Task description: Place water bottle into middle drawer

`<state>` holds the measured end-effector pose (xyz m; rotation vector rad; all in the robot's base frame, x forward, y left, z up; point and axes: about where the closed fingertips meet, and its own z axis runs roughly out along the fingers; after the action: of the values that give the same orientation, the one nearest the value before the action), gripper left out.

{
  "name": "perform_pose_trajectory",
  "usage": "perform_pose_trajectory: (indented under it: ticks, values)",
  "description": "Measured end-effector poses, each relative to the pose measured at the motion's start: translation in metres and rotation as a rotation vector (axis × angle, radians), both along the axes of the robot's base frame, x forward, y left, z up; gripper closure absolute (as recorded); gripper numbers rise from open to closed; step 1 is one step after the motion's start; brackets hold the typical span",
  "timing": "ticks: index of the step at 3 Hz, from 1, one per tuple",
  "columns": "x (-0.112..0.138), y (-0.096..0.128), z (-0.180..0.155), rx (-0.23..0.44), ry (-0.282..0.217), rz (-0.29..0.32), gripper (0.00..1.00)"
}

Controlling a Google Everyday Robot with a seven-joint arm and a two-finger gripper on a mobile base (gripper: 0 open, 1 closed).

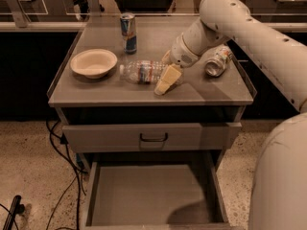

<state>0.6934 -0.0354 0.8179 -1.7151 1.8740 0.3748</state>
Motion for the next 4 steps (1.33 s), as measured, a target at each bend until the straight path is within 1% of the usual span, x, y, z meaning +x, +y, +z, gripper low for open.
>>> perform_pose_trajectory:
  ticks: [1, 2, 3, 4]
  values:
    - [-0.009, -0.005, 0.022, -0.031, 0.014, -0.017, 1.0]
    - [-0.005, 0.001, 0.021, -0.036, 0.018, -0.012, 1.0]
    - [-0.013, 0.001, 0.027, -0.036, 0.003, -0.019, 1.0]
    - [-0.036, -0.007, 0.038, -0.03, -0.044, -0.041, 1.0]
